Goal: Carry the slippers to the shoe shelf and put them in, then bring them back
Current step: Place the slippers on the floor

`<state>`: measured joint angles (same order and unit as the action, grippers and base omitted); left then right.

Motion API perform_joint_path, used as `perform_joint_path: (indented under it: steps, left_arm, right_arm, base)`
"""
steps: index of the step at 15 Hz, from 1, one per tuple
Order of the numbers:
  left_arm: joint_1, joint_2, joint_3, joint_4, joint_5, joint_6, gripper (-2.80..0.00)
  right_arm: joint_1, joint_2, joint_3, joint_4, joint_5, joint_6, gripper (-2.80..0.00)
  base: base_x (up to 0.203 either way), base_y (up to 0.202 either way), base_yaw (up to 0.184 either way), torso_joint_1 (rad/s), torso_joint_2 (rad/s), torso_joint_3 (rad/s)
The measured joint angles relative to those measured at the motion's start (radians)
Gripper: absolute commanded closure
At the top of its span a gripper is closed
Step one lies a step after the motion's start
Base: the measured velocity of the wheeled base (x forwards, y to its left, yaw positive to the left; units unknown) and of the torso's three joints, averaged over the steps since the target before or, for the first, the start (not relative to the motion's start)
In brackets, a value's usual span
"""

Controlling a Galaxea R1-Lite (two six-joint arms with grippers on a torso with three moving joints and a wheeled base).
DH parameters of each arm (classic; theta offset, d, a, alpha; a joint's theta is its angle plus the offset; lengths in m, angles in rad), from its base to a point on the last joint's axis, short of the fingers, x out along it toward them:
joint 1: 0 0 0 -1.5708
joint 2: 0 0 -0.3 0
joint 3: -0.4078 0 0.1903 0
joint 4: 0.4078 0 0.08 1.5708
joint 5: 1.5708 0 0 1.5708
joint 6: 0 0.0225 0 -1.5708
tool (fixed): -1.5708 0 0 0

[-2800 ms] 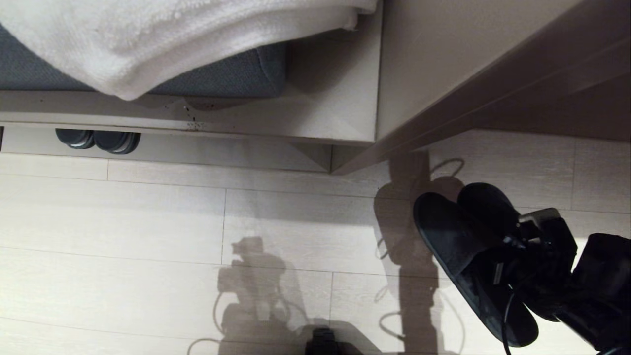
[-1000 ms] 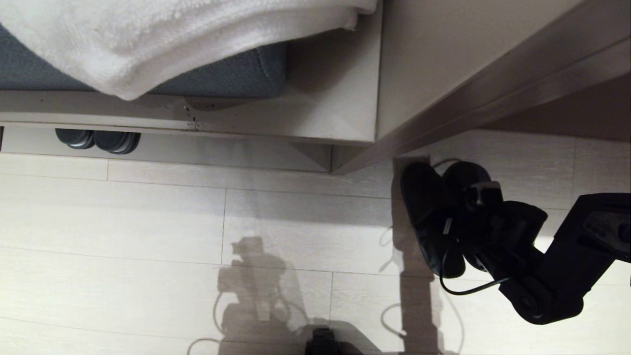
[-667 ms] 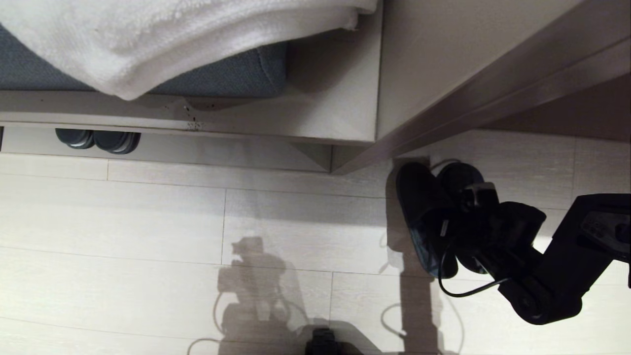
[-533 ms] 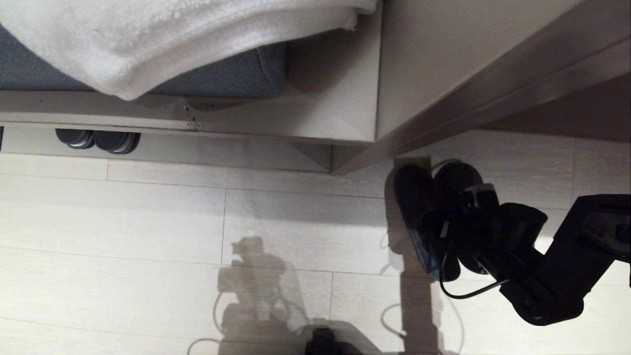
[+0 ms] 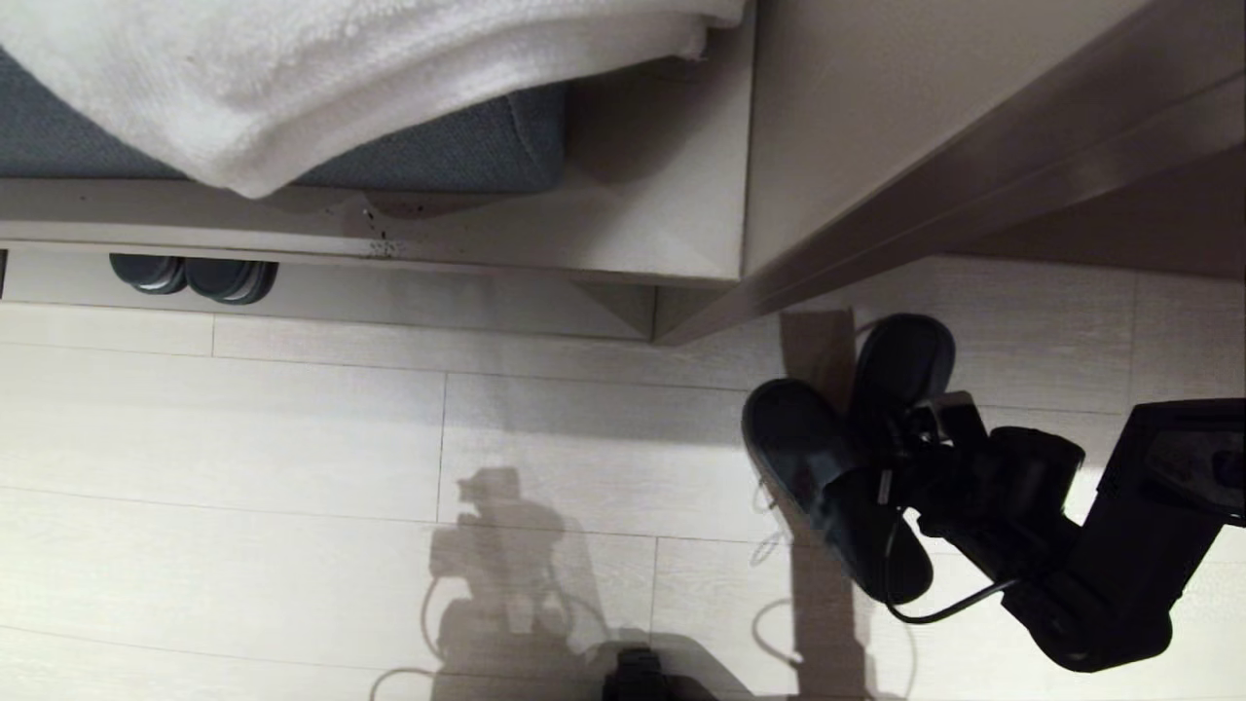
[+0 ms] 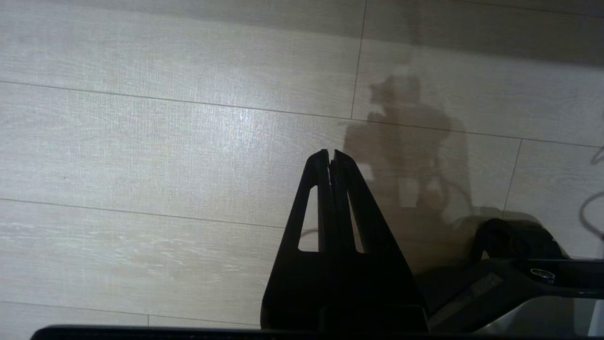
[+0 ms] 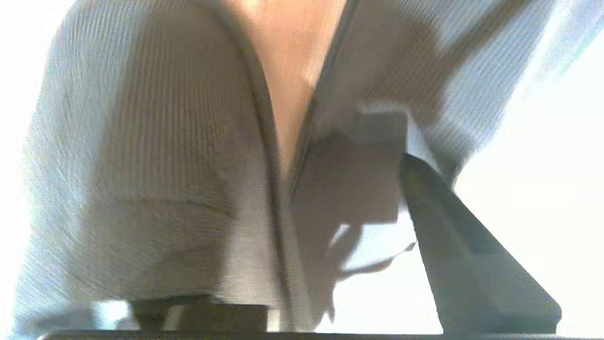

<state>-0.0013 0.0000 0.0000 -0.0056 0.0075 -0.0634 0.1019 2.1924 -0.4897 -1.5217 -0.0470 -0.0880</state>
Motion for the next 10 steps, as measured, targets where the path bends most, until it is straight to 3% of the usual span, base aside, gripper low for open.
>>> perform_joint_path:
  steps: [5, 10]
  left_arm:
    - [-0.001, 0.0, 0.0, 0.0, 0.0, 0.001, 0.0]
    - [0.0, 0.0, 0.0, 0.0, 0.0, 0.003, 0.0]
  right_arm:
    - [0.001, -0.011, 0.127, 0.0, -0.008, -0.066, -2.8]
    - [0.0, -0.05, 0.158, 0.012, -0.036, -0.057, -2.8]
  base:
    - [0.0, 0.0, 0.0, 0.0, 0.0, 0.0]
    - [0.0, 0.0, 0.0, 0.0, 0.0, 0.0]
